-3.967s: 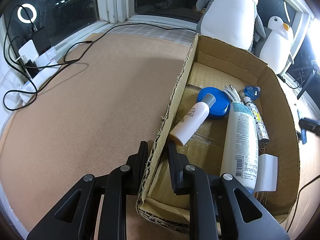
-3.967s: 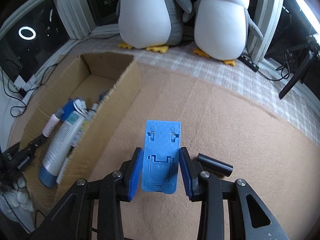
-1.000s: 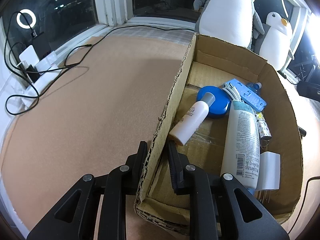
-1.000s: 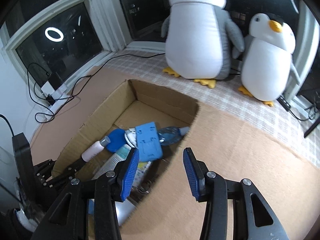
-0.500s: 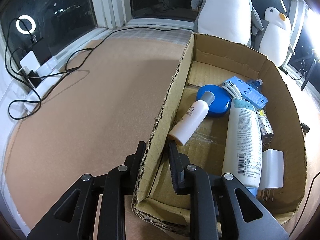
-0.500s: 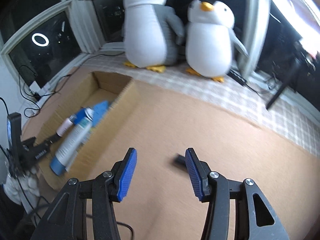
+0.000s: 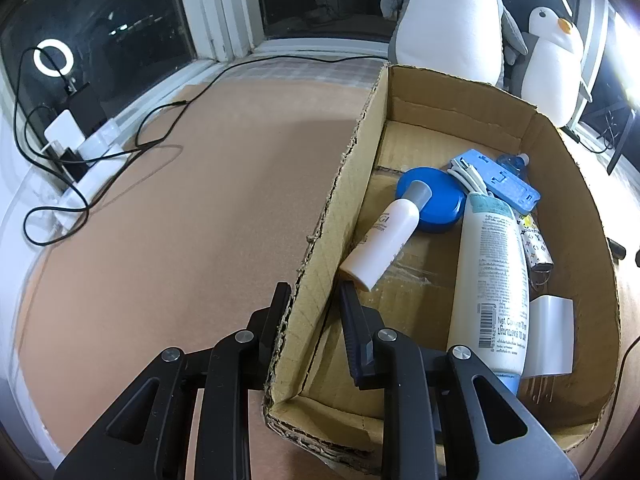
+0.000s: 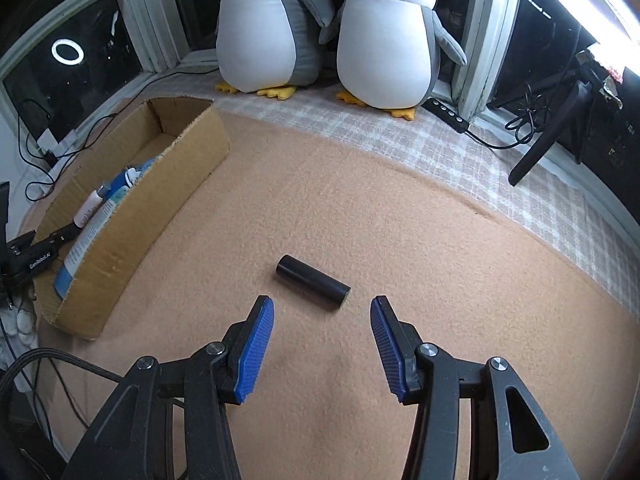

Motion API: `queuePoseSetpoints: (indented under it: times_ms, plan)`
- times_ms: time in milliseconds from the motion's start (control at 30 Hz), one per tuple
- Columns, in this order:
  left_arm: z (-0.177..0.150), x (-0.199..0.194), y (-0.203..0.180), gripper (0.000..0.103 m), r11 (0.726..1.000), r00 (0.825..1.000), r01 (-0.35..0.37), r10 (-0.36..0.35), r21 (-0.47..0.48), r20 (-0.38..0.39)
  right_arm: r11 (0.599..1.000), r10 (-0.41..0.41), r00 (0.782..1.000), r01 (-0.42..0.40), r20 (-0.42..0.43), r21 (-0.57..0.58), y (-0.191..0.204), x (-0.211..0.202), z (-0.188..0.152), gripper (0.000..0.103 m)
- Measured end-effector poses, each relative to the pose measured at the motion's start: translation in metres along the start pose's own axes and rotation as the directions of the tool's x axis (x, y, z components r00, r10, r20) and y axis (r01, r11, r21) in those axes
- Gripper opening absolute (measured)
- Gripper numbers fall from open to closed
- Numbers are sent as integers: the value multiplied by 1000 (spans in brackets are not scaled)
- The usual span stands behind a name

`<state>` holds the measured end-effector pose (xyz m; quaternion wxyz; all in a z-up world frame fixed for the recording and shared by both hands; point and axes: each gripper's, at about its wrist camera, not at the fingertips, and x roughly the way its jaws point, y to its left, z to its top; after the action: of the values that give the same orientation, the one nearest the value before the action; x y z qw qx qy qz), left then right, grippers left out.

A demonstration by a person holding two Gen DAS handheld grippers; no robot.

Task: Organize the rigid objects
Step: 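Move the right gripper to the black cylinder and grasp it upright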

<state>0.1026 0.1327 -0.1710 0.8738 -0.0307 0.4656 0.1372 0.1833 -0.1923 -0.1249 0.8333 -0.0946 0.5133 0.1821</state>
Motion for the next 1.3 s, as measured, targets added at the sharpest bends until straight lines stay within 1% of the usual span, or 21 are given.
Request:
queuePoseSetpoints:
  times_ms: [333, 533, 733, 867, 1100, 1167, 1233, 1300]
  plan:
    - [-1, -1, 1, 23, 1000, 1000, -2, 2, 2, 0, 997, 67, 997, -67, -27, -28, -4, 25, 10, 46]
    - [-1, 0, 0, 23, 1000, 1000, -2, 2, 2, 1, 996, 84, 996, -85, -32, -35, -3, 41, 16, 46]
    - [-1, 0, 1, 23, 1000, 1000, 0, 0, -2, 0, 996, 51, 997, -54, -58, -66, 7, 49, 14, 46]
    - [0, 0, 0, 23, 1000, 1000, 0, 0, -4, 1, 998, 41, 997, -43, -63, -41, 7, 48, 13, 46]
    - [0, 0, 0, 23, 1000, 1000, 0, 0, -6, 1, 999, -5, 996, 1, -86, -42, 12, 47, 10, 31]
    - [0, 0, 0, 23, 1000, 1000, 0, 0, -7, 1, 999, -6, 996, 3, -89, -34, 12, 48, 10, 24]
    - [0, 0, 0, 23, 1000, 1000, 1, -1, -7, 1, 1000, -12, 996, 9, -91, -30, 13, 48, 10, 21]
    - [0, 0, 0, 23, 1000, 1000, 1, -1, -6, 1, 999, -18, 995, 16, -93, -31, 15, 49, 12, 20]
